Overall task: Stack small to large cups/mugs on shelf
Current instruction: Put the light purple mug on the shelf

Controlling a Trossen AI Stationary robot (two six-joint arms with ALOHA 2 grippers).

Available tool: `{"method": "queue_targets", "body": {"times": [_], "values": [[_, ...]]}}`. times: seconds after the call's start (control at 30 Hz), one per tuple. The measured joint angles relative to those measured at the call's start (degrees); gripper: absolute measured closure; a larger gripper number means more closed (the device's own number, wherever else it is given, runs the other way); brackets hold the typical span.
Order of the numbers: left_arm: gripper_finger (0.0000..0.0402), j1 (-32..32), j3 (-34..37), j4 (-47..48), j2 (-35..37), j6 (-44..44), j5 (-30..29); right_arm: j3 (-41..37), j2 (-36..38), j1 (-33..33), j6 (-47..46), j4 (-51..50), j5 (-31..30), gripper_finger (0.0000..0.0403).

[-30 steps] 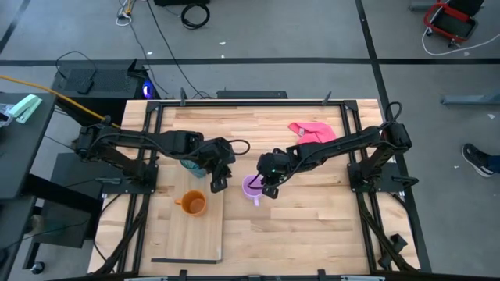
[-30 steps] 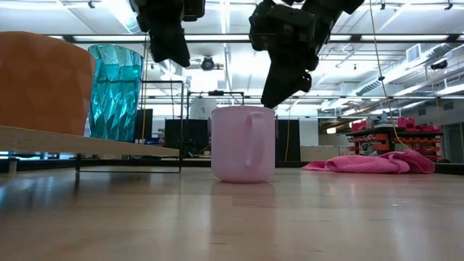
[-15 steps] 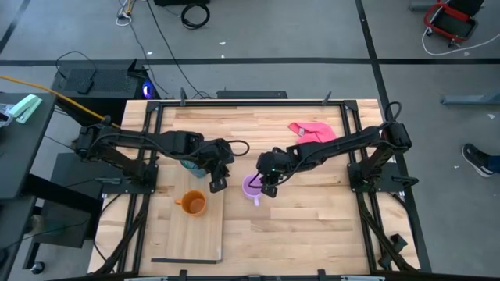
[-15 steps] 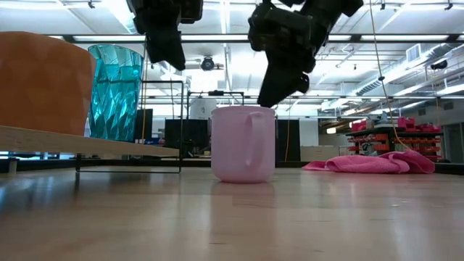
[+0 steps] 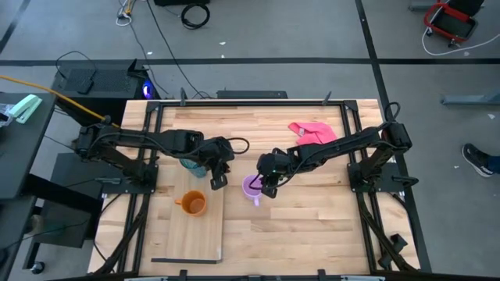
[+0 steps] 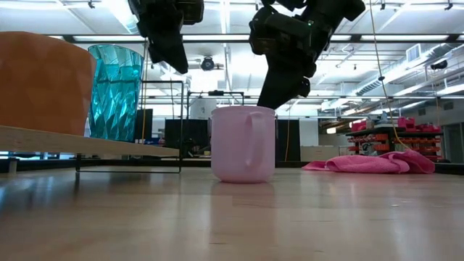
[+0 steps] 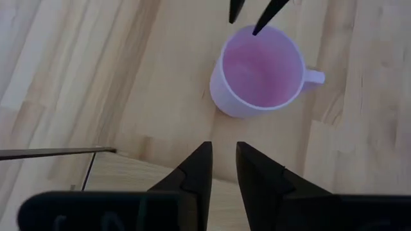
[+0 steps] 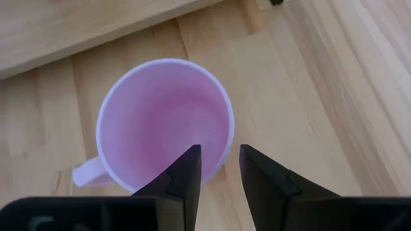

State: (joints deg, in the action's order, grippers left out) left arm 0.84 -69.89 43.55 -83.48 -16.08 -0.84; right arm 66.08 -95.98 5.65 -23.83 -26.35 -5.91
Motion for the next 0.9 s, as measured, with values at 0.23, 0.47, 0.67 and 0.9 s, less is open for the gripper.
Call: {"method": "queue_targets", "body": {"times": [0.23, 0.47, 0.67, 0.9], "values": [[0.0322, 0.91, 0.00, -0.01, 0.00, -0.23, -0.02, -0.08, -1.00, 0.15, -0.42, 0.18, 0.16, 0.0289], [0.0321, 1.97, -0.07, -0.43, -0.03, -0.25, 0.00, -0.07, -5.10, 0.13, 0.02, 1.57, 0.44, 0.0289], [0.0328, 1.99, -0.07, -0.51, -0.04, -0.28, 0.00, -0.07, -5.16, 0.13, 0.00, 2.27, 0.42, 0.0289], [0.0324, 1.99, -0.07, -0.48, -0.03, -0.30, 0.00, -0.07, -5.16, 0.15, -0.17, 2.27, 0.42, 0.0320]]}}
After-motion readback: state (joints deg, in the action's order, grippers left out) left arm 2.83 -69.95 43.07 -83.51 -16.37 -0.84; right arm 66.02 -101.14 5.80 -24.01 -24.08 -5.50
